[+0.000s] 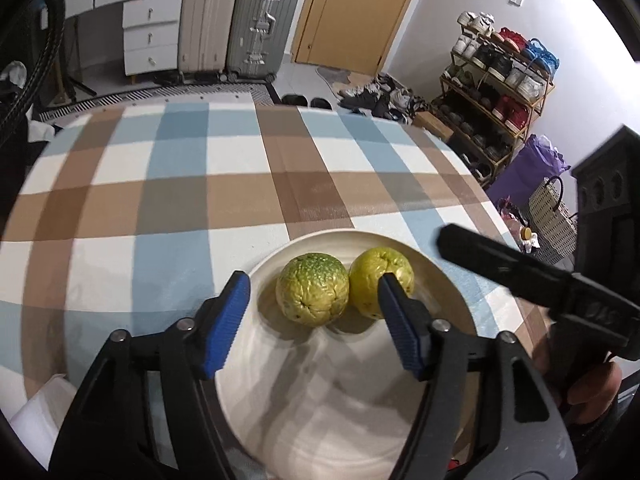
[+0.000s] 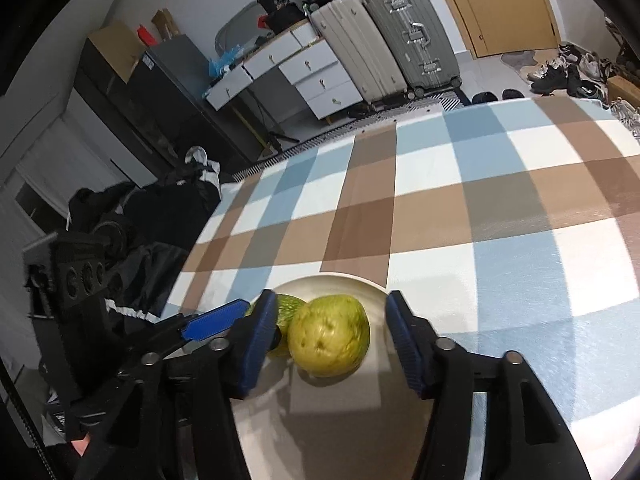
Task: Organize fruits
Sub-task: 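Lower both fruits onto the cream plate and open both tools, then withdraw both tools from the plate back toward the fruit cluster, then grasp a dark plum with the right tool while the left tool grasps another plum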
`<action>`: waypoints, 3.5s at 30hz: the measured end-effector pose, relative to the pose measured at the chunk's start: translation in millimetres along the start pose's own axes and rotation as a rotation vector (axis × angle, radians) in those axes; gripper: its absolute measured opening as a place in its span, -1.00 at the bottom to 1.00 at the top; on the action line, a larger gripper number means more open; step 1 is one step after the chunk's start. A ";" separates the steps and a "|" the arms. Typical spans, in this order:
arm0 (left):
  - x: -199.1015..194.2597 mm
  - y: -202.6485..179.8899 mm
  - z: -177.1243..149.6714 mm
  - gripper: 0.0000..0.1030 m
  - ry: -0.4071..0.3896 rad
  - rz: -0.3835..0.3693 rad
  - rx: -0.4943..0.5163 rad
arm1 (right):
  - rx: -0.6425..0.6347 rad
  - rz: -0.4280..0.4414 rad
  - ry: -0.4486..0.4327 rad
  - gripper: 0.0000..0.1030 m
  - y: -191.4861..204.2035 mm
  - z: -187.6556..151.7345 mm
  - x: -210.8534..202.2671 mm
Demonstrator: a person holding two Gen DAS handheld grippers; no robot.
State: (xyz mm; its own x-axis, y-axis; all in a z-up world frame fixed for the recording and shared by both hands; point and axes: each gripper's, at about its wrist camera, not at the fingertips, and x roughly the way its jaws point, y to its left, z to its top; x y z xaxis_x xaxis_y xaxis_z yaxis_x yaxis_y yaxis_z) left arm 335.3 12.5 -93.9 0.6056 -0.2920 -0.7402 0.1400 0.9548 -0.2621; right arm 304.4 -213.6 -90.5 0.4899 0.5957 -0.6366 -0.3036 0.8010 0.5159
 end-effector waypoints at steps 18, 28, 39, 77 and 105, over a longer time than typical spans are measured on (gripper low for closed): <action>-145.4 -44.7 -51.7 0.90 -0.198 0.096 0.038 | -0.108 -0.052 -0.321 1.00 53.4 -57.4 -161.2; -212.1 -68.0 -110.9 0.98 -0.277 0.134 0.074 | -0.183 -0.084 -0.347 1.00 81.9 -112.4 -209.8; -248.4 -69.9 -185.4 0.98 -0.287 0.157 0.076 | -0.232 -0.200 -0.343 1.00 102.8 -182.5 -229.9; -185.8 -20.6 -240.0 0.98 -0.111 0.159 -0.026 | -0.300 -0.160 -0.073 0.36 101.4 -295.1 -149.5; -141.1 -26.8 -227.4 0.95 0.031 -0.057 -0.018 | -0.292 -0.097 -0.084 -0.51 93.5 -299.4 -152.5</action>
State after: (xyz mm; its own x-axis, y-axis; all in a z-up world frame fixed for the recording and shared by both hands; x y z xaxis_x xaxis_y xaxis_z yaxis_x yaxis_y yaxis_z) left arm 68.0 15.6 -123.2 0.5722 -0.3474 -0.7429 0.1594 0.9357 -0.3148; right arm -43.4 -211.7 -116.8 0.5903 0.5186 -0.6186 -0.4679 0.8443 0.2613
